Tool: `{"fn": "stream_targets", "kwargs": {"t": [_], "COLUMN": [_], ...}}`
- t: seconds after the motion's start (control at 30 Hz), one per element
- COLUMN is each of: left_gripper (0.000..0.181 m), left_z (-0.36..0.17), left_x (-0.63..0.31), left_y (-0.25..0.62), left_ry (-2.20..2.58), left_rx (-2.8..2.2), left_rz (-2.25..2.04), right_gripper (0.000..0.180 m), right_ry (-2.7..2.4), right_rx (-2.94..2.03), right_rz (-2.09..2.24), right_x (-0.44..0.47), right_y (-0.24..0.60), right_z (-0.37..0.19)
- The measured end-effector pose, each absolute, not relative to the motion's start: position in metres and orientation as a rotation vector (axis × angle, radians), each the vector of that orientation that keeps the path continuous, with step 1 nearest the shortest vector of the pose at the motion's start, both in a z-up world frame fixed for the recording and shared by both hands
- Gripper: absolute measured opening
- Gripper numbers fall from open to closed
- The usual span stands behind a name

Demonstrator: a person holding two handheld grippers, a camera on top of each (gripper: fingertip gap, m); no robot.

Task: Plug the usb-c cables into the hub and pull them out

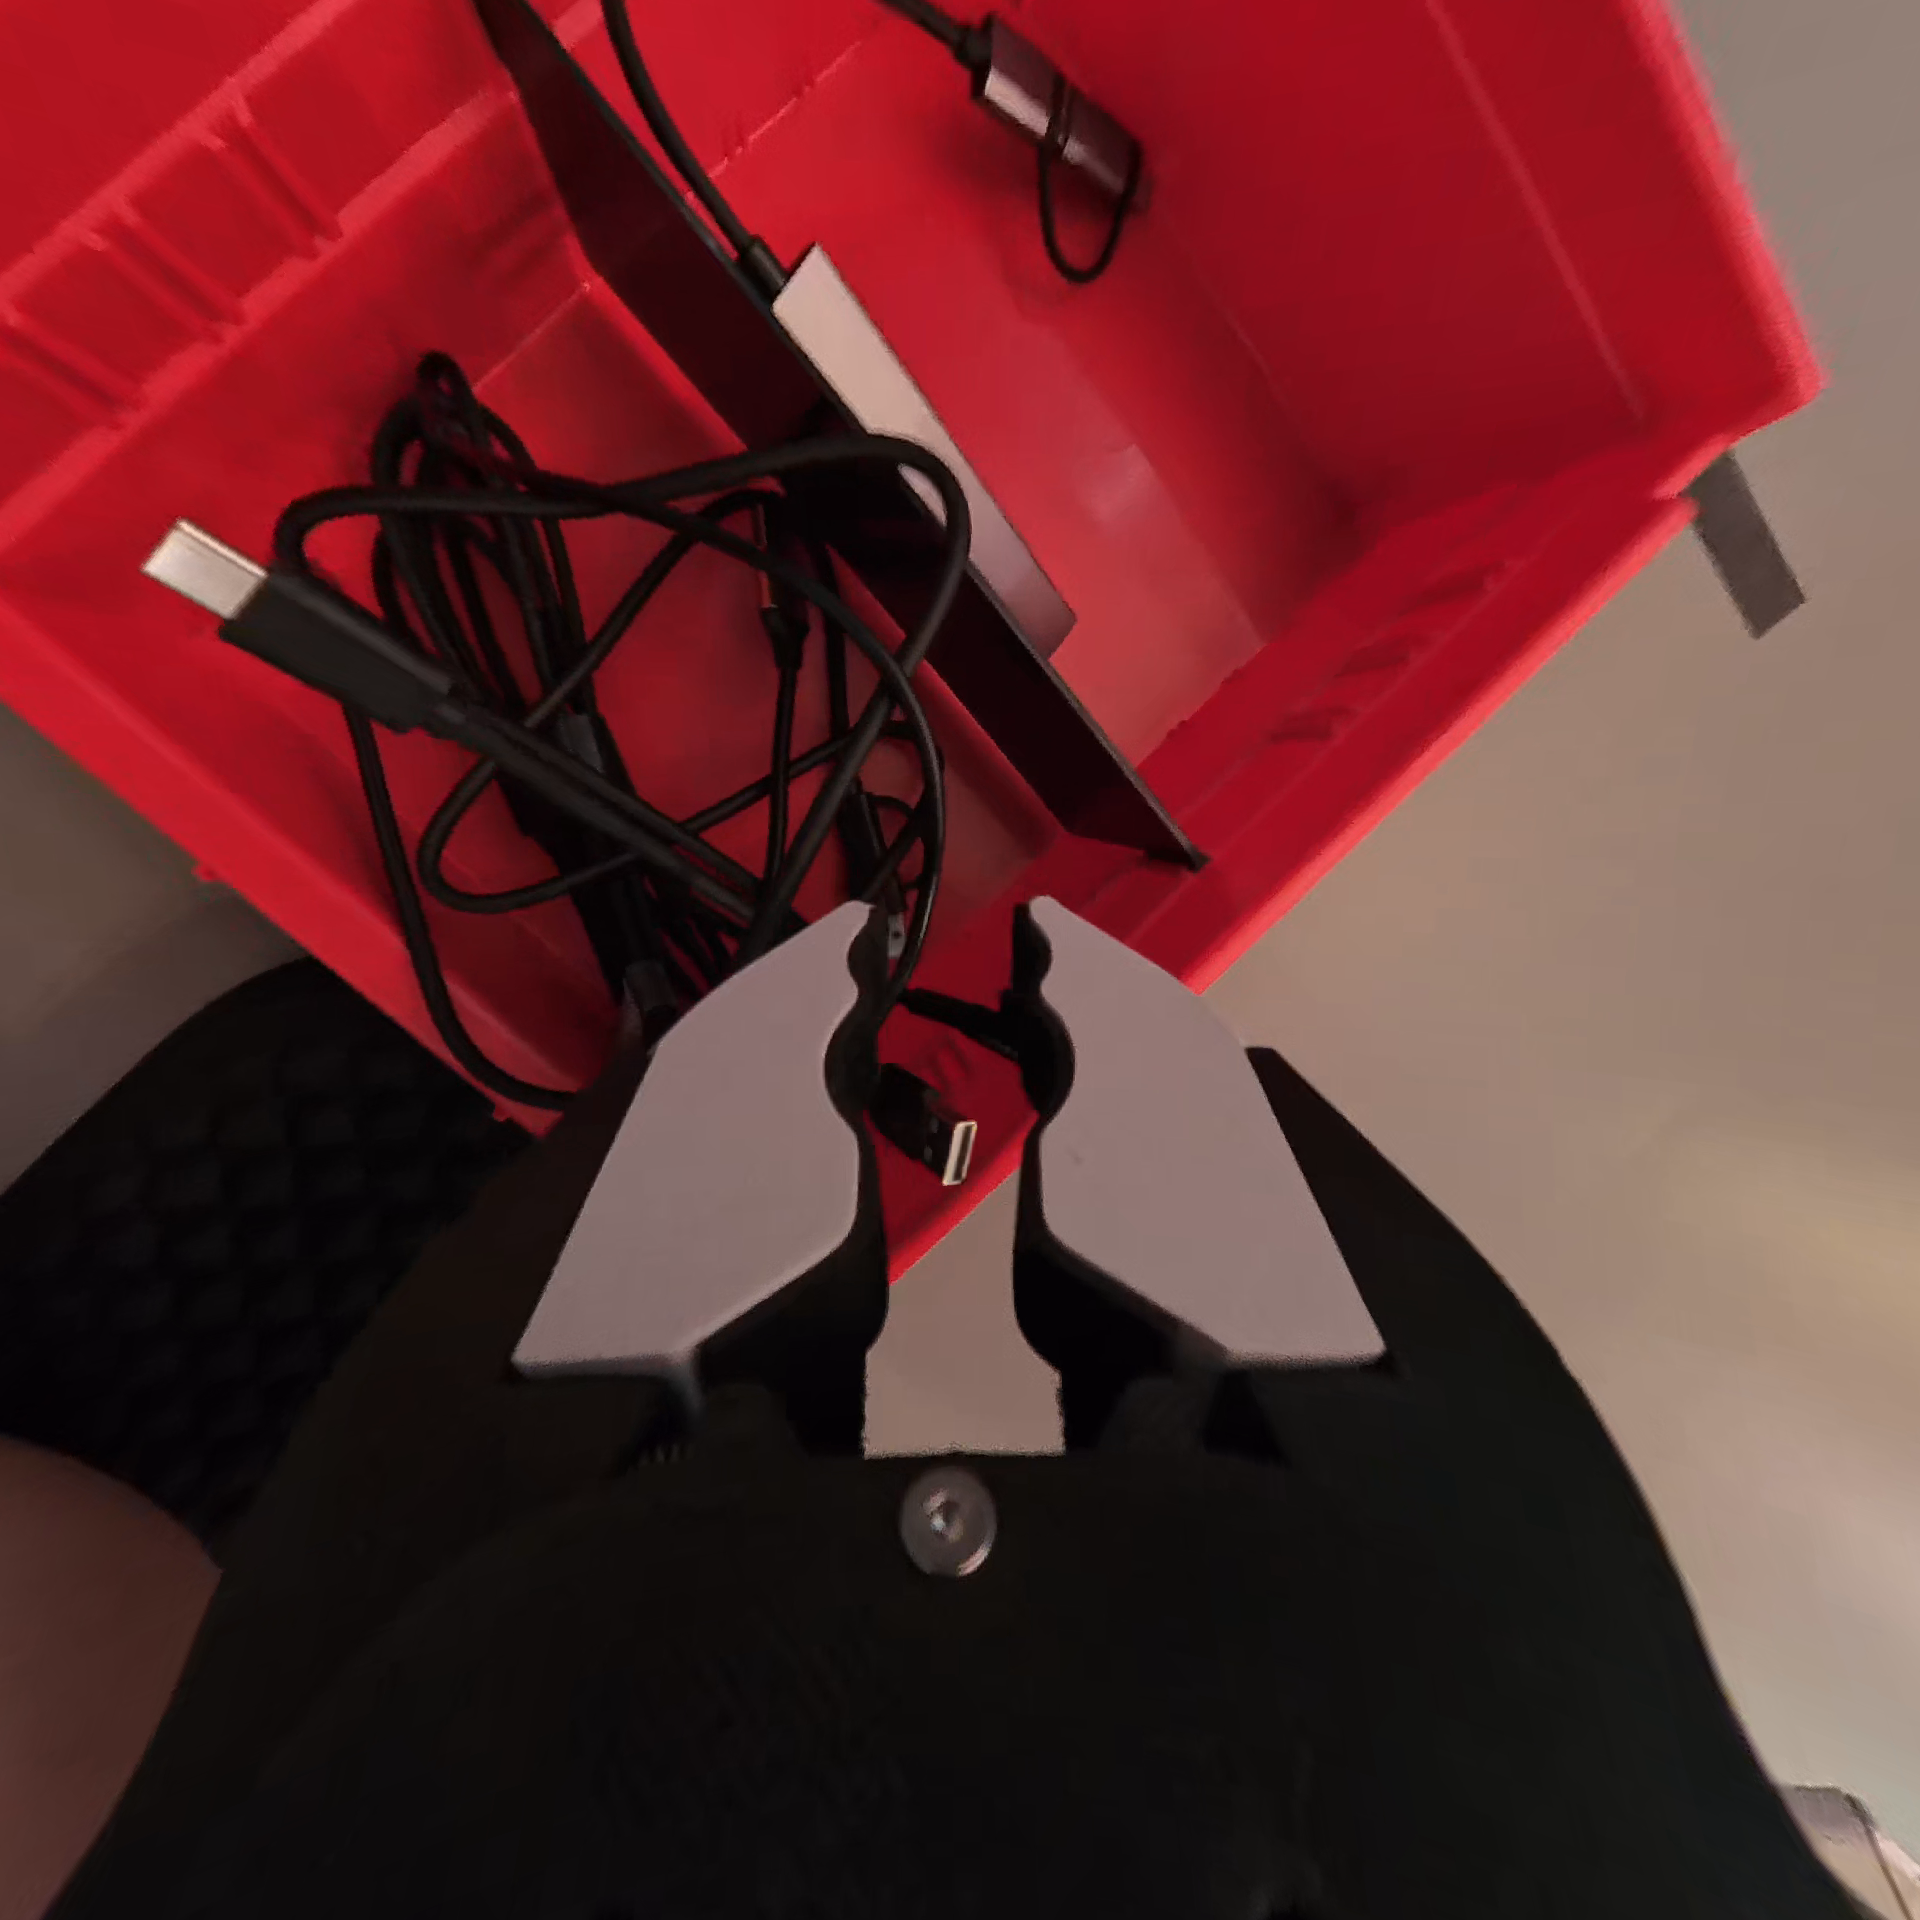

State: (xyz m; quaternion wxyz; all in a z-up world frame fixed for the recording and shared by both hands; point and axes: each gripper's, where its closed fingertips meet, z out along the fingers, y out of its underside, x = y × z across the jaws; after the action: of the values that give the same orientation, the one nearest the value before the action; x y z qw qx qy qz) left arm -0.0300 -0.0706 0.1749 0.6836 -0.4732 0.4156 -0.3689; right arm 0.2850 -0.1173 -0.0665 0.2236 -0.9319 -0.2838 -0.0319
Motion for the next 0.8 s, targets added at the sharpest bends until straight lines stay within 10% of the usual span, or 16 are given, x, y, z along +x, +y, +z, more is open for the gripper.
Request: {"fn": "stream_targets", "kwargs": {"t": [0.8], "left_gripper": [0.023], "left_z": [0.174], "left_x": [-0.034], "left_y": [-0.065], "left_ry": [0.916], "left_rx": [-1.067], "left_rz": [-0.833], "right_gripper": [0.005], "right_ry": [-1.026], "right_rx": [-2.12], "right_rz": [-0.089], "right_x": [0.264], "right_y": [-0.091], "right_z": [-0.033]}}
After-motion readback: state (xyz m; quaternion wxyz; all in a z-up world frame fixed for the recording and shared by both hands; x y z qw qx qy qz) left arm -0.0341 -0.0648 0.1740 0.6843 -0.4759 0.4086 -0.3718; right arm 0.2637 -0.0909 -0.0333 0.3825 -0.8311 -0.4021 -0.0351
